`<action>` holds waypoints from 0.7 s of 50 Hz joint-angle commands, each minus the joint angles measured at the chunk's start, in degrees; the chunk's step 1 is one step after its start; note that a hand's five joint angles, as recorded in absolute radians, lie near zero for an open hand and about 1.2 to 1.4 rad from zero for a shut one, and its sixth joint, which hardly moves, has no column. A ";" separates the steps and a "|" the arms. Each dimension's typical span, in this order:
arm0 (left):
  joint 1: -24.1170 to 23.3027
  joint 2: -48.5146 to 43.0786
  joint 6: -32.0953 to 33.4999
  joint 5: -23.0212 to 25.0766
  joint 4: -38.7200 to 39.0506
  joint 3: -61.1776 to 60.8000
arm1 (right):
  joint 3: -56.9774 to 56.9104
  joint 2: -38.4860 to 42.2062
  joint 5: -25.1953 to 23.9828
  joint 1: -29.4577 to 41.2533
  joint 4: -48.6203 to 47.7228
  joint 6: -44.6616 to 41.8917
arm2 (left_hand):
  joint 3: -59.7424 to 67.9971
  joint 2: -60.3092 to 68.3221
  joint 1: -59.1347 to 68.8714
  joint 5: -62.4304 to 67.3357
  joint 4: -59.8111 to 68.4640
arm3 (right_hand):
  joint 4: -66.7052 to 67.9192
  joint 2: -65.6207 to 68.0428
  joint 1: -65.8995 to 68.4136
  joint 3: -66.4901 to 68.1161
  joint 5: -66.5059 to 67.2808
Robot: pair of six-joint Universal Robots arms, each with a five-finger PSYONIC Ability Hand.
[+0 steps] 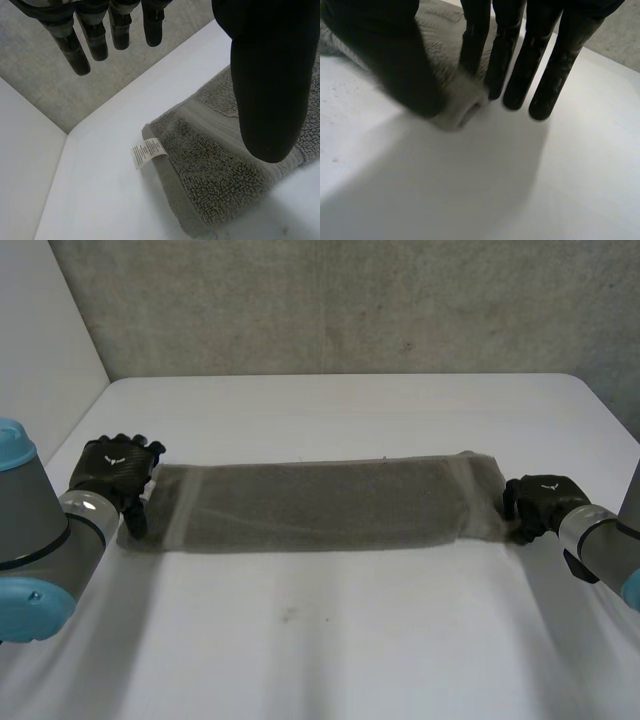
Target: Fold the towel.
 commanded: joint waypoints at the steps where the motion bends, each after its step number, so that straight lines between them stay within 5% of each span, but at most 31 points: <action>1: 0.01 -0.01 0.00 -0.08 -0.03 -0.11 | 0.28 -0.97 2.09 -1.10 -5.47 -2.45 | 0.45 0.54 -0.05 -1.72 0.40 | 21.72 20.93 31.41 21.79 23.82; 8: 0.01 0.26 0.00 -0.08 -0.03 -0.73 | 0.19 -3.70 9.58 -4.36 -6.63 -13.36 | 0.45 0.54 -0.05 -1.72 0.40 | 21.72 20.93 31.41 21.79 23.82; 13: 0.10 0.43 0.00 -0.08 -0.03 -0.90 | -0.94 -4.05 13.00 -9.63 -7.24 -30.03 | 0.45 0.54 -0.05 -1.72 0.40 | 21.72 20.93 31.41 21.79 23.82; 20: 0.01 0.52 0.00 -0.08 -0.03 -1.25 | -4.46 -5.81 12.83 -7.70 -8.38 -24.70 | 0.45 0.54 -0.05 -1.72 0.40 | 21.72 20.93 31.41 21.79 23.82; 28: -0.08 0.61 -0.09 -0.17 -0.03 -1.25 | -9.30 -8.62 10.98 7.51 -10.93 -17.23 | 0.45 0.54 -0.05 -1.72 0.40 | 21.72 20.93 31.41 21.79 23.82; 35: -0.08 1.13 -0.09 -0.26 -0.03 -1.25 | -13.33 -3.28 8.53 26.10 -19.01 -16.17 | 0.45 0.54 -0.05 -1.72 0.40 | 21.72 20.93 31.41 21.79 23.82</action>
